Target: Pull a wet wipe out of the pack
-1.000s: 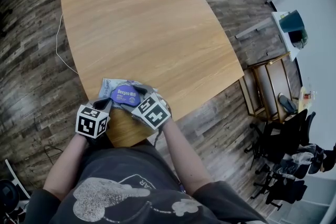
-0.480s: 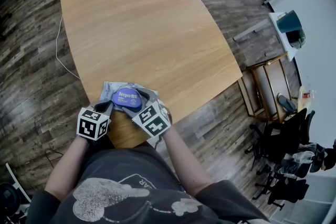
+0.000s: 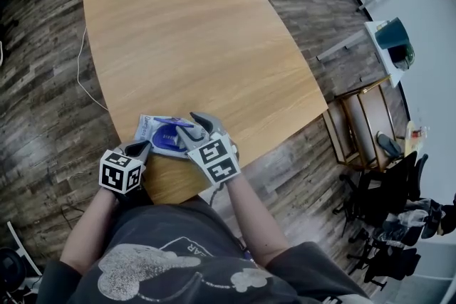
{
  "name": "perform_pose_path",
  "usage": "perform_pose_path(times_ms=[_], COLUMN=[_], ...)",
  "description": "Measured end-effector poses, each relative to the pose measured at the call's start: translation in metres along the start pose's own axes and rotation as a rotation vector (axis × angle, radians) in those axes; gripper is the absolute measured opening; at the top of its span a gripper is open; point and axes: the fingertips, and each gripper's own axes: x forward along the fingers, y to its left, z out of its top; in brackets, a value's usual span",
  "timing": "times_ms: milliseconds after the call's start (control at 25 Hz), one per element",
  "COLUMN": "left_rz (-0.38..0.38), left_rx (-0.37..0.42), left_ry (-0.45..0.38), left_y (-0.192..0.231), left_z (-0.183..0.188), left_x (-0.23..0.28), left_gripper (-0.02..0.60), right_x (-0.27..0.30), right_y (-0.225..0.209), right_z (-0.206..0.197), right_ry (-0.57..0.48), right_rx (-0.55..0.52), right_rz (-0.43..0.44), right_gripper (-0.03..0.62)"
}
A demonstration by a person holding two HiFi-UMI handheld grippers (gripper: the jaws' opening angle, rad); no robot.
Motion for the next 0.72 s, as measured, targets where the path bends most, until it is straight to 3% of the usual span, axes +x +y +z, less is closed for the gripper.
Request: perform_pose_path(times_ms=[320,520,720], left_rz=[0.055,0.042,0.017], left_rx=[-0.009,0.005,-0.019], left_ry=[-0.020,-0.100,-0.169], left_y=[-0.007,-0.030,-0.048], left_z=[0.001,0.019,0.036], left_x=[-0.006,-0.018,-0.024], left_gripper=[0.018,0.018,0.019], right_x=[0.020,0.036,0.034], right_y=[-0.042,-0.048,-0.045], right_z=[-0.013,-0.027,-0.026], right_ry=[0.035,0.081,0.034], right_rx=[0.110,0.093,0.147], right_rz=[-0.057,-0.062,-0.045], right_gripper=[0.175,0.175,0.175])
